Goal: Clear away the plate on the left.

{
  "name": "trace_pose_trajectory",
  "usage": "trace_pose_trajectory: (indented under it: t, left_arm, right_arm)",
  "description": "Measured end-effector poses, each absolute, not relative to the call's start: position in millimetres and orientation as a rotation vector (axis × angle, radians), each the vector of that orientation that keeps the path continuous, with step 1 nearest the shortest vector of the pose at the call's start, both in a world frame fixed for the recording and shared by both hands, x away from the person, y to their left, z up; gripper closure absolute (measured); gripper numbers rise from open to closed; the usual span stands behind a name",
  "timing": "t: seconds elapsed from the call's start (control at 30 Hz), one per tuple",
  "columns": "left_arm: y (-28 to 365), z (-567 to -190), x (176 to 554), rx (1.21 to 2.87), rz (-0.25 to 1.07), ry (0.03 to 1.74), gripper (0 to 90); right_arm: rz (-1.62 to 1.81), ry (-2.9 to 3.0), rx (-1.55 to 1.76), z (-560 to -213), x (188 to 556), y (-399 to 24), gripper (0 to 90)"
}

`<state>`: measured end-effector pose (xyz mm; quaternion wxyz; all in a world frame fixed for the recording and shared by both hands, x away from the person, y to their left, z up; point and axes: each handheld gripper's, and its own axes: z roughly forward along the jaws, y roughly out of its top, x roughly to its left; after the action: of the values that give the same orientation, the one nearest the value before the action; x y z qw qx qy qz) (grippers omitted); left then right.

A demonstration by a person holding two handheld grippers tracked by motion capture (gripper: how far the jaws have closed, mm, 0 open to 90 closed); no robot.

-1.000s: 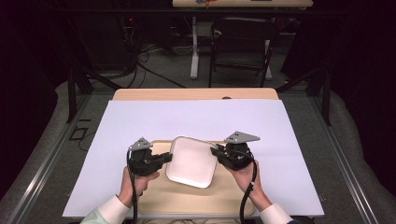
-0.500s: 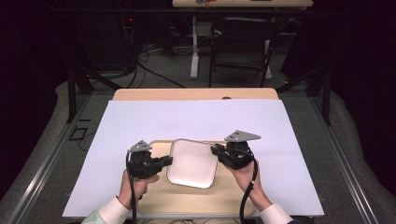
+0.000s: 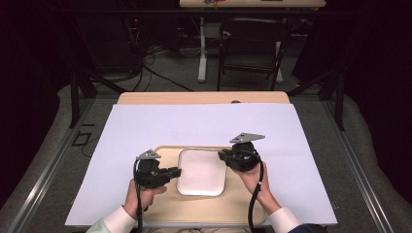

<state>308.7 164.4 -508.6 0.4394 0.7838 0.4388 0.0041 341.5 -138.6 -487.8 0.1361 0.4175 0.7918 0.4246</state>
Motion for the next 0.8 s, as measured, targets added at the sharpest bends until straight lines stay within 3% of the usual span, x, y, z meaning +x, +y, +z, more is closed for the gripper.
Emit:
trace_pose_trajectory:
  t: [0.8]
  left_arm:
    - [160.2, -522.7, 313.6, 2.047, 0.068, 1.112, 78.7]
  right_arm:
    - [1.142, 2.331, 1.178, -504.8, 356.0, -126.4, 77.7]
